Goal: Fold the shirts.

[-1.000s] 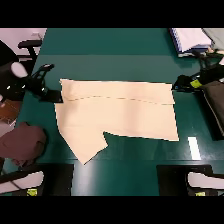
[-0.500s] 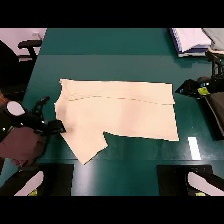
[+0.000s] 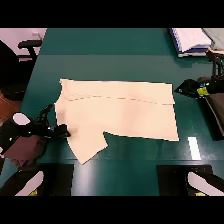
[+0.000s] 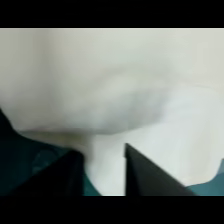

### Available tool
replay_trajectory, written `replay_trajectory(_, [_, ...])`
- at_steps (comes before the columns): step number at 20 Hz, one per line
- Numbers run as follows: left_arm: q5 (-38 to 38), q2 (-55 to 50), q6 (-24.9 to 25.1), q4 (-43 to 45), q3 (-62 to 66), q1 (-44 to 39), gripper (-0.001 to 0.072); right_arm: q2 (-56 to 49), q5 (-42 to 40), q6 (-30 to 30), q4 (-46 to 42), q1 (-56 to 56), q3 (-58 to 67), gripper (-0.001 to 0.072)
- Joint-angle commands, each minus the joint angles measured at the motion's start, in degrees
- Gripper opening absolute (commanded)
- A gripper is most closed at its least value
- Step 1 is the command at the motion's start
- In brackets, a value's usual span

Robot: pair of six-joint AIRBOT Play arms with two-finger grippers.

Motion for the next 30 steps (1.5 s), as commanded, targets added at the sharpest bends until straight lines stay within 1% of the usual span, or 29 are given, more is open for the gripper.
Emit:
replay_trajectory(1, [0.48,0.2,2.64,-3.65,-0.22,-0.02,0.0034,0.02,3.28,-0.81,-0.33,-1.25,-0.04,0.0406])
replay_trajectory(3, [-1.22,0.22,3.96,-3.93,0.72,-0.02,0.0025,0.04,7.06,-1.53,-1.46,-3.72,-0.24,0.0407])
replay_trajectory(5, [-2.69,2.6,4.83,-3.61,2.05,-0.02,0.0025,1.16,9.84,-1.51,-5.33,-6.95,-3.37,0.0406])
replay_trajectory(7, [-3.56,6.6,4.61,-2.93,2.89,-0.02,0.0025,3.69,10.47,-1.46,-9.18,-11.5,-10.82,0.0407])
replay_trajectory(8, [-3.91,7.91,4.63,-2.97,3.1,-0.02,0.0025,4.76,10.45,-1.46,-9.49,-14.43,-15.47,0.042])
replay_trajectory(9, [-4.2,9.09,4.63,-3.02,3.08,-0.02,0.0025,5.4,10.21,-1.46,-9.01,-17.29,-20.0,0.0519])
replay_trajectory(10, [-4.59,9.35,4.63,-3.08,3.1,-0.02,0.0025,5.57,9.77,-1.49,-8.92,-19.98,-24.63,0.0555])
replay_trajectory(12, [-4.61,9.35,4.63,-3.13,3.06,-0.02,0.0025,4.33,8.57,-1.57,-8.39,-22.75,-31.56,0.0552])
replay_trajectory(13, [-4.26,9.35,4.63,-3.15,3.08,-0.02,0.0025,3.32,7.61,-2.54,-6.93,-22.95,-33.81,0.055])
replay_trajectory(15, [-4.02,9.35,4.63,-3.15,3.08,-0.02,0.0025,1.01,4.28,-4.24,-1.18,-21.49,-36.44,0.0546])
replay_trajectory(17, [-4.04,9.35,4.63,-3.13,3.08,-0.02,0.0026,-0.76,1.29,-4.94,1.73,-18.4,-36.63,0.041])
replay_trajectory(18, [-4.28,9.35,4.68,-3.08,3.08,-0.02,0.0025,-1.05,-0.31,-4.92,1.51,-16.46,-36.15,0.0356])
replay_trajectory(19, [-5.16,9.35,4.81,-2.71,3.23,-0.02,0.0025,-0.85,-1.14,-4.92,1.42,-14.84,-35.28,0.0257])
replay_trajectory(20, [-7.1,9.35,4.87,-1.09,4.13,-0.02,0.0025,-0.02,-1.22,-4.92,1.11,-13.75,-34.34,0.0146])
replay_trajectory(21, [-9.14,9.35,4.44,1.16,5.53,-0.02,0.0024,1.25,-1.14,-4.92,0.55,-12.98,-33.29,0.005])
replay_trajectory(22, [-11.43,9.38,3.82,3.17,7.26,-0.02,0.0024,2.89,-0.22,-4.92,-0.72,-12.39,-31.95,0.0018])
replay_trajectory(24, [-15.21,12.22,2.67,5.07,9.14,-0.02,0.0023,7.15,4.48,-4.87,-5.79,-12.13,-29.49,0.0018])
replay_trajectory(26, [-19.71,16.81,1.03,5.18,9.73,-0.02,0.0024,12.37,11.5,-4.85,-11.54,-12.17,-27.12,0.0017])
replay_trajectory(27, [-22.27,18.05,0.13,5.14,10.6,-0.02,0.0024,14.75,14.14,-4.83,-13.03,-12.17,-25.75,0.0018])
replay_trajectory(29, [-24.85,17.99,0.07,4.92,13.6,-0.02,0.0024,18.21,15.08,-3.78,-13.77,-12.04,-23.32,0.0017])
replay_trajectory(30, [-23.45,17.86,0.17,4.55,14.99,-0.02,0.0024,18.78,14.32,-3.78,-13.86,-11.56,-22.1,0.0017])
